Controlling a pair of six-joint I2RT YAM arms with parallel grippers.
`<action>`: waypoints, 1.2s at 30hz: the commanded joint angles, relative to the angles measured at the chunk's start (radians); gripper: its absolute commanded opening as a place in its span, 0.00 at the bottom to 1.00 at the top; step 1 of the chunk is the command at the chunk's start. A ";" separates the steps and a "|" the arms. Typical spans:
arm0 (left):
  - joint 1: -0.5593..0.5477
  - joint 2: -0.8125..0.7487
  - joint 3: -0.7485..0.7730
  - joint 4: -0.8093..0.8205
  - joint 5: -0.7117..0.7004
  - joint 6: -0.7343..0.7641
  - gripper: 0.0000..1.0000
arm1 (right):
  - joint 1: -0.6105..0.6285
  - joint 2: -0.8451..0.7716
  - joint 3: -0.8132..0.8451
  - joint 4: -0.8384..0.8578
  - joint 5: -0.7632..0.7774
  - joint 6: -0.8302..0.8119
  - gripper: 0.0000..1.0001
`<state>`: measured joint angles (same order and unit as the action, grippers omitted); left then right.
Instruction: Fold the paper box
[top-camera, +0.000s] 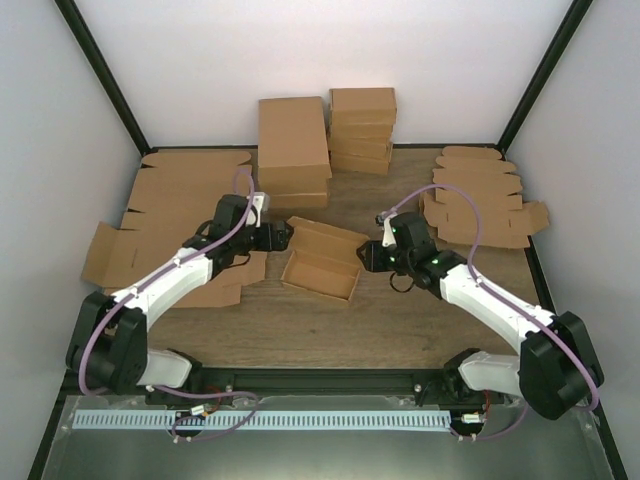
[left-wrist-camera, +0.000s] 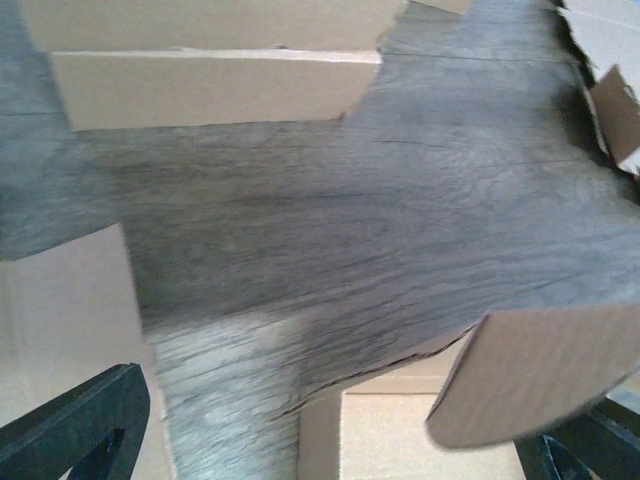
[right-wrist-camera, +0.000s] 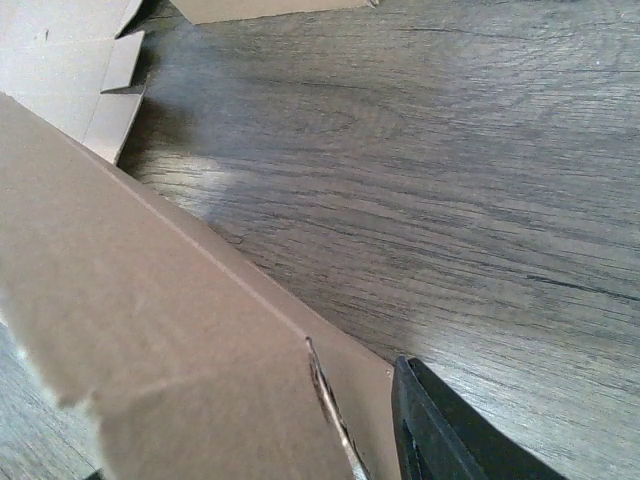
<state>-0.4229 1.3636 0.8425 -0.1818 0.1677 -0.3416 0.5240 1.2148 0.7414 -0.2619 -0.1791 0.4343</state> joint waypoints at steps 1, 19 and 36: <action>0.000 0.049 0.003 0.120 0.119 0.055 1.00 | -0.007 0.013 0.059 -0.009 -0.003 -0.017 0.40; -0.010 0.070 0.038 0.058 0.151 0.043 0.57 | -0.007 0.034 0.085 -0.043 -0.033 -0.018 0.39; -0.118 -0.007 0.003 -0.030 0.083 -0.102 0.52 | 0.028 0.021 0.073 -0.071 0.027 0.072 0.39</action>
<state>-0.5167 1.3891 0.8665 -0.1932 0.2810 -0.3893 0.5369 1.2423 0.7765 -0.3229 -0.1776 0.4732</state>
